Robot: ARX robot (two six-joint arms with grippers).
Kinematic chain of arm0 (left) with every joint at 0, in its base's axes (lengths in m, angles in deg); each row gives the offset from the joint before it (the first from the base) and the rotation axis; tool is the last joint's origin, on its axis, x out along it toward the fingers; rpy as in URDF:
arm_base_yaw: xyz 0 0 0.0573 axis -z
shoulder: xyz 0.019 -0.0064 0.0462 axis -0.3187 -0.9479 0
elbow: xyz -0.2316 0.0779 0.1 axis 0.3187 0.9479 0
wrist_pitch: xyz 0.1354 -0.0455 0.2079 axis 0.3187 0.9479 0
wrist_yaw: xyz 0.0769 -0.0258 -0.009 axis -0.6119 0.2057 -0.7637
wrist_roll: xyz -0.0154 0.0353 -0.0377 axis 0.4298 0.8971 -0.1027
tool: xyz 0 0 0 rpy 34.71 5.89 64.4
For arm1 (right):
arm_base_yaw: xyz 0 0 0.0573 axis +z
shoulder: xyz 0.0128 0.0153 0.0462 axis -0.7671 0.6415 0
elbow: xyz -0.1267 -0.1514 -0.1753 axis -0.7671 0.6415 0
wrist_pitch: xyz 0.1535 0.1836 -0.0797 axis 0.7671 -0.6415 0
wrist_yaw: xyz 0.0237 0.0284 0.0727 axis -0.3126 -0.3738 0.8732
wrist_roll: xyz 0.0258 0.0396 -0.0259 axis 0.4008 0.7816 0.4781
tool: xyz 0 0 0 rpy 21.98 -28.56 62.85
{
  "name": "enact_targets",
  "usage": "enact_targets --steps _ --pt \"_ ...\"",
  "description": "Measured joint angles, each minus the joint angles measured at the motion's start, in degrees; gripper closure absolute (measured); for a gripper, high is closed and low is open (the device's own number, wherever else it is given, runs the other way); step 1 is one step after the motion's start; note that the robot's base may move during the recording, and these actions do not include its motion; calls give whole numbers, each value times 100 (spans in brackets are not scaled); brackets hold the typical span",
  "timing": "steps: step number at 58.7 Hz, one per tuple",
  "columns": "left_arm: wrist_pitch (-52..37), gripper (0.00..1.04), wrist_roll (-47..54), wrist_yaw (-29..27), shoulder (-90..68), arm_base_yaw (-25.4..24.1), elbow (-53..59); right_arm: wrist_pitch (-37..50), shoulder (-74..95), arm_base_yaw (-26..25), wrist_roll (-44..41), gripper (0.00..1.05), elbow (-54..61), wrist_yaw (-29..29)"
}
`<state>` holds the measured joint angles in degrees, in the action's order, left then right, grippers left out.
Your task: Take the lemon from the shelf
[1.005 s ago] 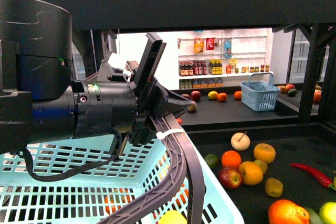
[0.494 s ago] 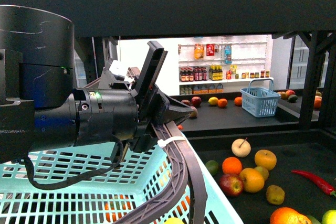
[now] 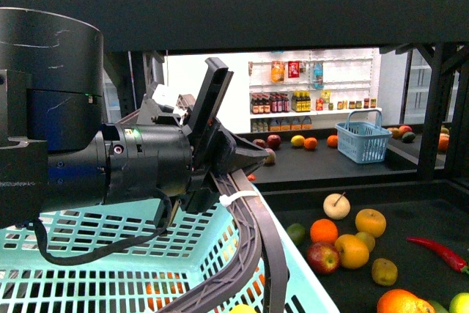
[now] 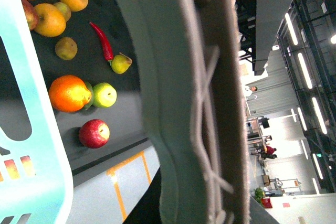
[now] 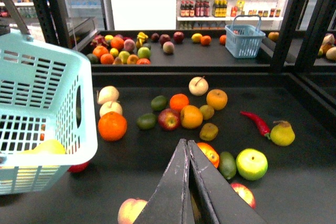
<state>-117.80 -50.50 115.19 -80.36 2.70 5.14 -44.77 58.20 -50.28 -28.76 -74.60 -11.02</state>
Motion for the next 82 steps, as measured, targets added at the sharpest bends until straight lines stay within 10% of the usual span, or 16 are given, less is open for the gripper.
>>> enact_targets --steps 55,82 --pt "-2 98 4 7 -9 0 0 -1648 -1628 2 -2 102 -2 -11" --pt "-2 98 0 0 -13 0 0 -1648 -1628 2 -2 25 -2 -13"
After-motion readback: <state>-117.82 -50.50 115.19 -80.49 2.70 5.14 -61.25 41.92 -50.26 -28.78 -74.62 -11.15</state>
